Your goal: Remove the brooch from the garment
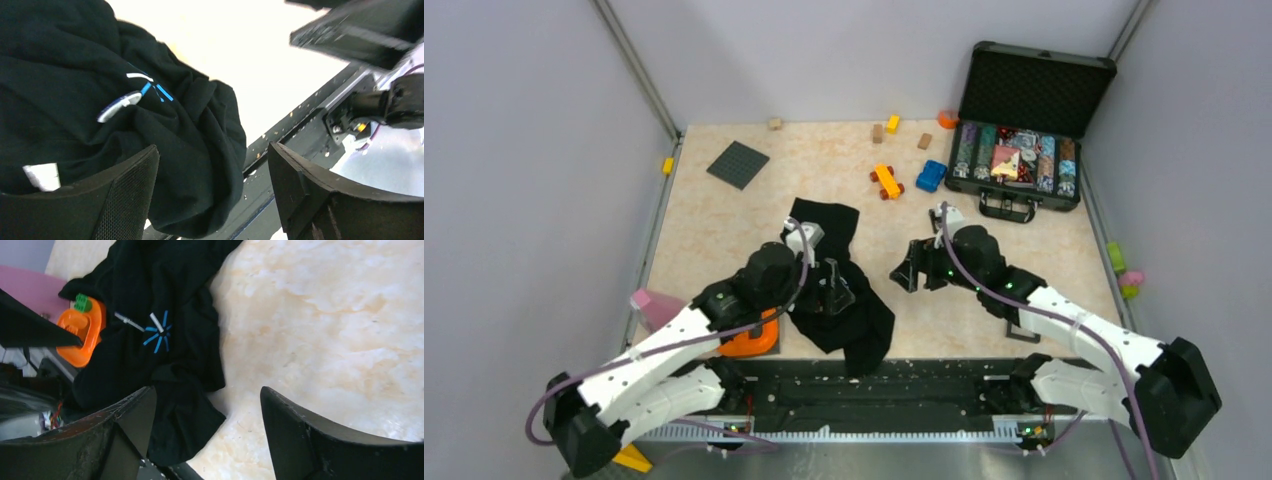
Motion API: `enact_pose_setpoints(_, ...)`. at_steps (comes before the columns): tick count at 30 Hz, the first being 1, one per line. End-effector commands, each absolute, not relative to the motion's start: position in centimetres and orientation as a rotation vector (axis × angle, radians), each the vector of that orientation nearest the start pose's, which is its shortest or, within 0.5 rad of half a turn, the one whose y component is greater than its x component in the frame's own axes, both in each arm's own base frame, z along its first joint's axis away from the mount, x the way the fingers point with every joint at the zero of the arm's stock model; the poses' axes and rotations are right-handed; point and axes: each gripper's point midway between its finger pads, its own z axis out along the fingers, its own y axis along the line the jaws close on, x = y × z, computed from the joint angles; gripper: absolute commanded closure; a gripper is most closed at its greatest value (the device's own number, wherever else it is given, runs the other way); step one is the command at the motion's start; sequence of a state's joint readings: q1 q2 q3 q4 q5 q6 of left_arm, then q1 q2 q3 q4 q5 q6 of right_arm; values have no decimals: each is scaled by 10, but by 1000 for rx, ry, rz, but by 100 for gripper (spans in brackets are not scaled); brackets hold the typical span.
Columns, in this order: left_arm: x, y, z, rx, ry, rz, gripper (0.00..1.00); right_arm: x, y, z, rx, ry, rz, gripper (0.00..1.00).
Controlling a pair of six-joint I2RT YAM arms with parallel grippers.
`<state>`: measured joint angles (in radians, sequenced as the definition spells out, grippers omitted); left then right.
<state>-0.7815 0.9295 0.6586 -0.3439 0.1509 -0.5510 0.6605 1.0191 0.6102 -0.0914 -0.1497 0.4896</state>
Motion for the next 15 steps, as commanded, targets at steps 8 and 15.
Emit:
enact_pose_setpoints(8, 201, -167, 188, 63, 2190, -576, 26, 220, 326, 201, -749, 1662, 1019, 51)
enact_pose_setpoints(15, 207, -154, 179, -4, 2178, -528, 41, 222, 375, 166, -1074, 1654, 977, 58)
